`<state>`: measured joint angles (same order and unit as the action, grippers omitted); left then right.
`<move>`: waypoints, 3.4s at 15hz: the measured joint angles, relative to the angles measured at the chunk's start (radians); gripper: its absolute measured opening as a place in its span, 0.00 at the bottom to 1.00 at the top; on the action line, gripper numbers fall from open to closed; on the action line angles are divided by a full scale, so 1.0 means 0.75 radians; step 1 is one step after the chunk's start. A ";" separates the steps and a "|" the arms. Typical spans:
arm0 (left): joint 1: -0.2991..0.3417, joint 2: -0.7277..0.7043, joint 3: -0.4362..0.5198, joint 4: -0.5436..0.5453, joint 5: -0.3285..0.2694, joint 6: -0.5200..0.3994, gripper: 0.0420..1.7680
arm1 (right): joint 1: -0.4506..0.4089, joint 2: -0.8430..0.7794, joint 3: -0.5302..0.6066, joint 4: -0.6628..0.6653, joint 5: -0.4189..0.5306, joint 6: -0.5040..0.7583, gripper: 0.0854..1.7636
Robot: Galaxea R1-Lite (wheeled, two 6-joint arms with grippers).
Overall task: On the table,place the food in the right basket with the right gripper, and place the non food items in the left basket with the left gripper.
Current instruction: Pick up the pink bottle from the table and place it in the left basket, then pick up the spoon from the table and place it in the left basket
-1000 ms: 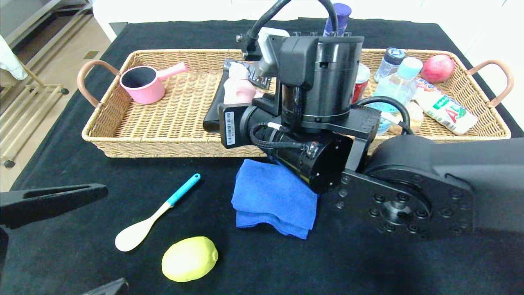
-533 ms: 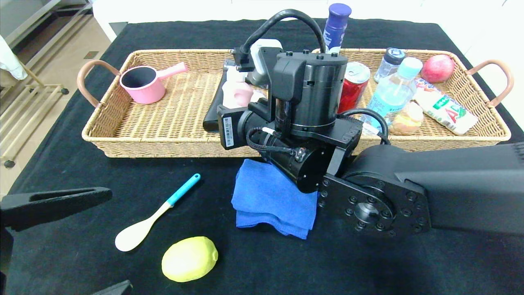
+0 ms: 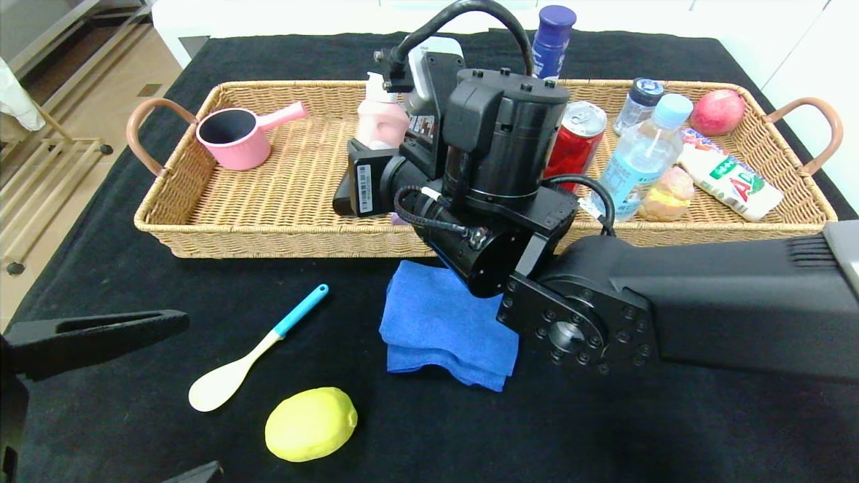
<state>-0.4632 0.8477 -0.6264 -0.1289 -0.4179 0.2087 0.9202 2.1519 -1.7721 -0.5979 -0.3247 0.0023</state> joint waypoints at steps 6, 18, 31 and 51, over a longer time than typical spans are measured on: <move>-0.002 0.002 0.001 0.000 0.000 0.002 0.97 | -0.014 0.056 -0.070 0.003 -0.002 -0.001 0.46; -0.004 0.018 0.014 -0.004 0.000 0.009 0.97 | -0.031 0.067 -0.071 -0.001 -0.009 -0.001 0.60; -0.002 0.015 0.016 -0.007 0.000 0.008 0.97 | 0.004 -0.171 0.293 0.017 -0.034 -0.003 0.90; -0.001 0.131 -0.016 0.007 0.210 -0.004 0.97 | -0.584 -1.261 1.560 0.228 1.031 -0.123 0.96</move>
<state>-0.4640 0.9462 -0.6383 -0.1234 -0.2602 0.2057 0.4826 1.2064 -0.6021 -0.4270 0.4483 -0.0898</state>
